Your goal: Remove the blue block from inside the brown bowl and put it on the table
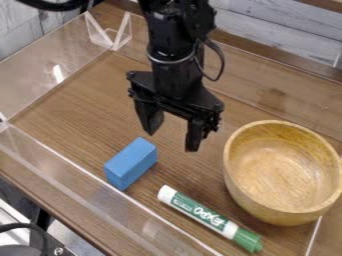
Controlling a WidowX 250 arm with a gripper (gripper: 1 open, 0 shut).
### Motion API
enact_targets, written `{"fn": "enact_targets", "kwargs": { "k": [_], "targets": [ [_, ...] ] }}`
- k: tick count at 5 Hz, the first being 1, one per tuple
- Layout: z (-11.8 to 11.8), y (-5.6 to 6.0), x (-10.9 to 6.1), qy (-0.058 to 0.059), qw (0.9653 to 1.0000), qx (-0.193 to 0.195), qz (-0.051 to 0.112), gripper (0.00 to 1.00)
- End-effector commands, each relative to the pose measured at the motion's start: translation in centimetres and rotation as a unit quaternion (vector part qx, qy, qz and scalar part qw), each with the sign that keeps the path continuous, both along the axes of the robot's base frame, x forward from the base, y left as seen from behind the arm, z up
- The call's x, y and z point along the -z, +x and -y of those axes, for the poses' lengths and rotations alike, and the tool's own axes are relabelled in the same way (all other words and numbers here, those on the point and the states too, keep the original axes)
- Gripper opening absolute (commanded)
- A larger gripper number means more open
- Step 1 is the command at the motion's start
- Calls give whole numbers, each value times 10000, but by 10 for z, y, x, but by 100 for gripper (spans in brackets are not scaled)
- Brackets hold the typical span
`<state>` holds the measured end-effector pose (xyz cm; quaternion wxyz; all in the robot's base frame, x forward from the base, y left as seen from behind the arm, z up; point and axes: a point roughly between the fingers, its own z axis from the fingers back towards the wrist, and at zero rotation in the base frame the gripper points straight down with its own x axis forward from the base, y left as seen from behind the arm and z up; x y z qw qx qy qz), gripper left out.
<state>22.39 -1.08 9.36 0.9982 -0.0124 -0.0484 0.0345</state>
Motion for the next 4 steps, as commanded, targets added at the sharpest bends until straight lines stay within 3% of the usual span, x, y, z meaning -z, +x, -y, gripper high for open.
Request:
{"fn": "enact_targets", "kwargs": {
  "k": [1,4],
  "targets": [
    [-3,6,-6,-9,9999,-20,147,100],
    [-9,4,0,-13,10000,13,41,100]
  ]
}}
